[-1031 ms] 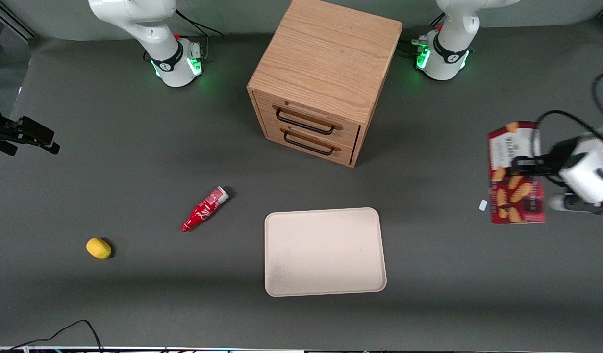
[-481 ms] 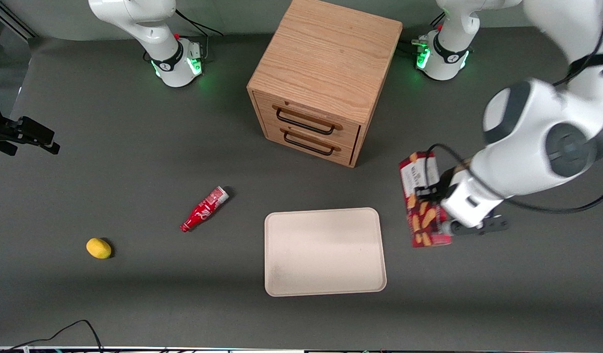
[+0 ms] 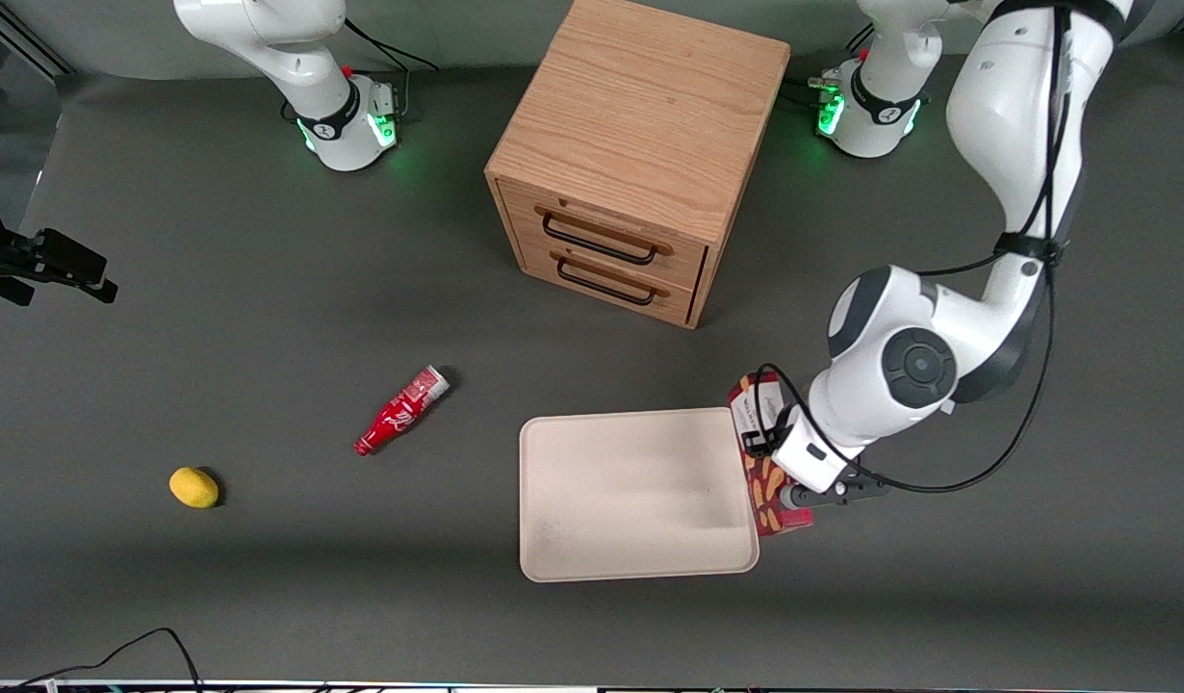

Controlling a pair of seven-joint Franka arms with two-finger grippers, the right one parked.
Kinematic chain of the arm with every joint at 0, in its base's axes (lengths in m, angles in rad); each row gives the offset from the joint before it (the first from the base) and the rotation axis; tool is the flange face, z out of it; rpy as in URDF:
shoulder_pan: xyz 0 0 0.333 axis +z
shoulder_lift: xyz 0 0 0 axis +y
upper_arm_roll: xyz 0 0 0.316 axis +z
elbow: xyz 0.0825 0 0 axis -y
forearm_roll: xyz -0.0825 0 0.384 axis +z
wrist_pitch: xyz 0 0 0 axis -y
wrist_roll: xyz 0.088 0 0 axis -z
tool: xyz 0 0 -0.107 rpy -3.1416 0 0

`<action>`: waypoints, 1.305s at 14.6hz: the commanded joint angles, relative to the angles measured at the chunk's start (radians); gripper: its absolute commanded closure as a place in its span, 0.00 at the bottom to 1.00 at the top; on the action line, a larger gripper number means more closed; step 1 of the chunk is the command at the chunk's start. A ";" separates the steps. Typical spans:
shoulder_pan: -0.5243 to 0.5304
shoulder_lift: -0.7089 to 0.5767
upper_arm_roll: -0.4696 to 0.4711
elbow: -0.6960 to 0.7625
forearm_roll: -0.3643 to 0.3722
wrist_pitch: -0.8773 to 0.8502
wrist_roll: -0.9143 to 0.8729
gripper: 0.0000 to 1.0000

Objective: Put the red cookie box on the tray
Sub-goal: 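Carry the box to the white tray and lower it upright, then open the left gripper to release the box on the tray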

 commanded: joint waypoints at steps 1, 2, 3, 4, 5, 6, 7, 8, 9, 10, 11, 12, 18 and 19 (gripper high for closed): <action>-0.047 0.076 -0.002 0.009 0.116 0.118 -0.117 1.00; -0.060 0.096 0.004 0.009 0.150 0.152 -0.134 1.00; -0.061 0.112 0.006 0.009 0.162 0.166 -0.134 1.00; -0.062 0.115 0.008 0.009 0.172 0.166 -0.133 1.00; -0.062 0.124 0.008 0.009 0.185 0.168 -0.133 1.00; -0.062 0.132 0.006 0.009 0.195 0.171 -0.133 1.00; -0.062 0.136 0.008 0.009 0.199 0.169 -0.133 1.00; -0.062 0.136 0.008 0.009 0.213 0.169 -0.131 1.00; -0.061 0.136 0.008 0.009 0.219 0.168 -0.128 1.00; -0.061 0.138 0.008 0.007 0.219 0.166 -0.127 1.00; -0.061 0.141 0.008 0.006 0.219 0.166 -0.127 1.00; -0.061 0.143 0.008 0.006 0.221 0.162 -0.127 1.00; -0.058 0.143 0.008 0.003 0.221 0.151 -0.138 0.00; -0.056 0.140 0.008 0.003 0.221 0.148 -0.138 0.00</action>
